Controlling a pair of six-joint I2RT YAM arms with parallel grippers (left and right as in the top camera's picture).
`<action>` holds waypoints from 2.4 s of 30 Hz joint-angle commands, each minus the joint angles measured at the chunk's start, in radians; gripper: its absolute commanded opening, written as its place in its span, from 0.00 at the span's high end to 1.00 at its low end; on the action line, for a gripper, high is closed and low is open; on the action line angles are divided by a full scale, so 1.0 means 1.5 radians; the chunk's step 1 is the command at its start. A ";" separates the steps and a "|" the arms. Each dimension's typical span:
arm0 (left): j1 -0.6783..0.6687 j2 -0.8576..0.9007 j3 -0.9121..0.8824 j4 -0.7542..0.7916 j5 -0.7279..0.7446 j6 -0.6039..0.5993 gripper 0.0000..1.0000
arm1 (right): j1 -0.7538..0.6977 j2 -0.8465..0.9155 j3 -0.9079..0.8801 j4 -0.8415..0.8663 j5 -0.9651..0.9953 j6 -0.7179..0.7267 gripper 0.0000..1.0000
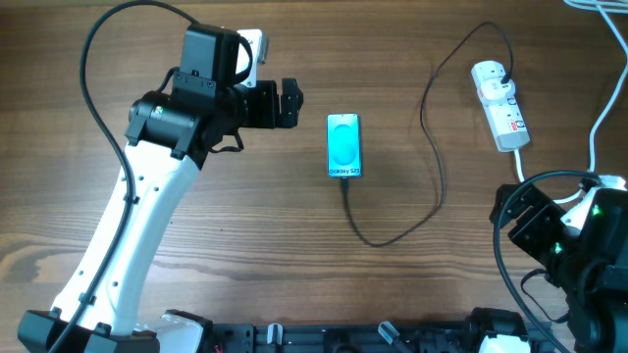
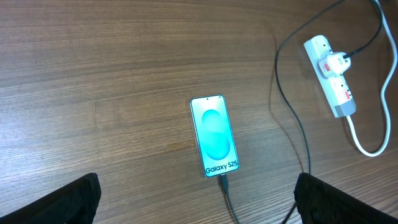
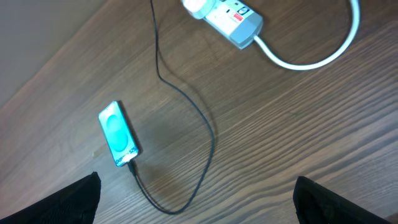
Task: Plug charger to phone and switch on socket
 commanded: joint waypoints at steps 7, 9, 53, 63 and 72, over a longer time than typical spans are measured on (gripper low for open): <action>0.004 0.000 0.000 0.002 -0.004 0.008 0.00 | 0.004 -0.024 -0.006 0.004 0.038 -0.097 0.00; 0.004 0.000 0.000 0.002 -0.004 0.008 0.00 | 0.004 -0.038 -0.014 0.018 0.028 -0.123 0.00; 0.004 0.000 0.000 0.002 -0.004 0.008 0.00 | 0.101 -0.483 -0.712 0.875 -0.169 -0.463 0.00; 0.004 0.000 0.000 0.002 -0.004 0.008 0.00 | 0.101 -0.483 -0.741 0.917 -0.131 -0.464 0.00; 0.004 0.000 0.000 0.002 -0.004 0.008 0.00 | 0.101 -0.483 -0.778 0.969 -0.070 -0.406 0.00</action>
